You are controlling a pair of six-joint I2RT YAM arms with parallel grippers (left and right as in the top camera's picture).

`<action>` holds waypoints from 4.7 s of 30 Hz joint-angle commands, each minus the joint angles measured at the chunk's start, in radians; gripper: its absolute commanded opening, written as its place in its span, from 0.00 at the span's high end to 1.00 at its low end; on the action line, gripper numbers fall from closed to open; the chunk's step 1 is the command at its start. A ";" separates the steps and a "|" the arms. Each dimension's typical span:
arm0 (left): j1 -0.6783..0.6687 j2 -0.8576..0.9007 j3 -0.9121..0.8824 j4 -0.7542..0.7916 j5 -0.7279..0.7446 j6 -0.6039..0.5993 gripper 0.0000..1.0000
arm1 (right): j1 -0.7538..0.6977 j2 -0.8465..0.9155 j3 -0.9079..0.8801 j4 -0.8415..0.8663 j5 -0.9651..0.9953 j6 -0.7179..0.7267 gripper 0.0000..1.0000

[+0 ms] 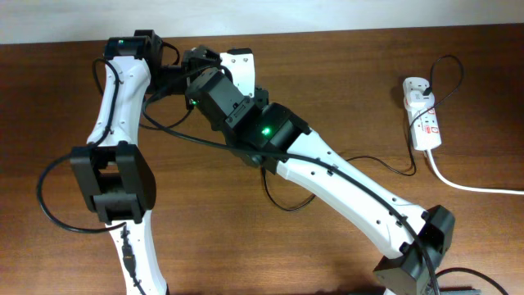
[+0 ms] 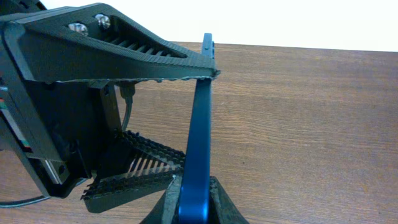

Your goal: Plug charger to phone and switch on socket

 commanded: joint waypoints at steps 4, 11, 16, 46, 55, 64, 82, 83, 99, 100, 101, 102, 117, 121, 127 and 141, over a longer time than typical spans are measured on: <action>0.005 -0.003 0.028 -0.001 0.056 -0.001 0.20 | 0.001 0.013 0.018 0.005 0.002 0.001 0.96; 0.005 -0.003 0.028 -0.001 0.056 -0.001 0.07 | 0.001 0.012 0.018 0.006 0.105 0.086 0.96; 0.005 -0.003 0.028 0.006 0.056 -0.001 0.01 | -0.002 0.012 0.018 0.004 0.133 0.253 0.96; 0.006 -0.003 0.028 0.006 0.058 -0.114 0.22 | -0.001 -0.130 0.019 -0.031 0.001 1.198 0.96; 0.006 -0.003 0.028 -0.002 0.058 -0.193 0.29 | -0.001 -0.118 0.019 -0.132 0.001 1.432 0.96; 0.006 -0.003 0.028 -0.002 0.058 -0.193 0.30 | -0.001 -0.080 0.019 -0.061 0.000 1.434 0.96; 0.006 -0.003 0.028 -0.003 0.058 -0.193 0.74 | 0.000 -0.067 0.019 -0.019 -0.079 1.433 0.96; 0.006 -0.003 0.028 -0.003 0.058 -0.193 0.75 | 0.000 -0.067 0.019 -0.020 -0.079 1.433 0.96; 0.006 -0.003 0.028 -0.043 0.058 -0.193 0.95 | 0.000 -0.067 0.019 -0.014 -0.082 1.433 0.96; 0.006 -0.003 0.028 -0.043 0.058 -0.193 0.95 | 0.000 -0.067 0.019 -0.011 -0.082 1.433 0.96; 0.006 -0.003 0.028 -0.043 0.058 -0.193 0.95 | 0.000 -0.067 0.019 -0.011 -0.083 1.433 0.96; 0.006 -0.003 0.028 -0.043 0.058 -0.193 0.98 | 0.000 -0.067 0.019 -0.011 -0.083 1.433 0.96; 0.006 -0.003 0.028 -0.043 0.058 -0.193 1.00 | -0.001 -0.067 0.019 -0.011 -0.074 1.421 0.20; 0.006 -0.003 0.028 -0.019 0.021 -0.192 1.00 | -0.011 -0.082 0.019 -0.005 -0.073 1.316 0.08; 0.006 -0.003 0.028 0.235 -0.087 -0.074 1.00 | -0.139 -0.194 0.019 -0.043 -0.187 0.840 0.01; 0.030 -0.018 0.031 0.455 -0.103 0.322 1.00 | -0.515 -0.165 -0.001 -0.542 -0.610 0.143 0.01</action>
